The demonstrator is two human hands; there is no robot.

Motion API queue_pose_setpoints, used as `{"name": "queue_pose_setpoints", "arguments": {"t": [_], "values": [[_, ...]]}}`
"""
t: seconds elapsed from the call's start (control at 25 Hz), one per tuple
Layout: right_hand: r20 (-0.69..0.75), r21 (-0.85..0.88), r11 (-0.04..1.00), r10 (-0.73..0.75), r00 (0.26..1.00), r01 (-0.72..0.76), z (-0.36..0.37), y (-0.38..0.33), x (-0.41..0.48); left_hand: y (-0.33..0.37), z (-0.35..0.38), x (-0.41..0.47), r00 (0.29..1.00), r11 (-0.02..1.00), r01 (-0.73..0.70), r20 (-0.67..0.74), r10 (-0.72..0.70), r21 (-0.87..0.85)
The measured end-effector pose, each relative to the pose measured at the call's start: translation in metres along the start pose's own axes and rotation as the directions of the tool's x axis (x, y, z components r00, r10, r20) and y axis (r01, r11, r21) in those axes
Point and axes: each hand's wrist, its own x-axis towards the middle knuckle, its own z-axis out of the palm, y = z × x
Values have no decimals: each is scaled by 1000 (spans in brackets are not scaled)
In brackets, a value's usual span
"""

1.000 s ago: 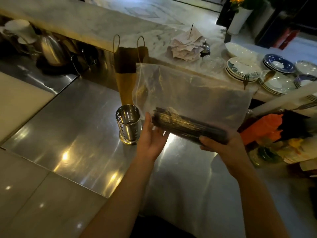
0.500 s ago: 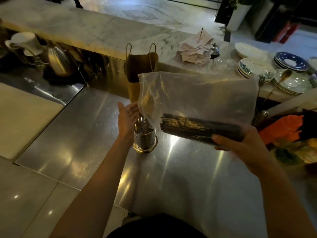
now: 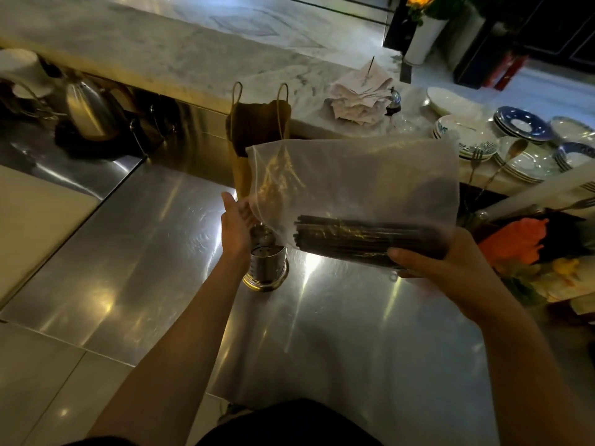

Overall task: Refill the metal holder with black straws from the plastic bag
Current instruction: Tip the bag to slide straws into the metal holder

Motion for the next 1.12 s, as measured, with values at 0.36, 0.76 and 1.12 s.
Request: {"name": "queue_pose_setpoints", "arguments": {"t": [0.36, 0.76, 1.12], "values": [[3, -53, 998, 20, 1000, -19, 4, -1, 1, -11, 2, 9, 1000, 993, 13, 9, -14, 118], [47, -173, 985, 25, 999, -17, 10, -3, 4, -13, -2, 10, 999, 988, -10, -35, 15, 154], [-2, -300, 954, 1, 1000, -1, 20, -12, 13, -12, -7, 11, 999, 989, 15, -35, -10, 147]]}}
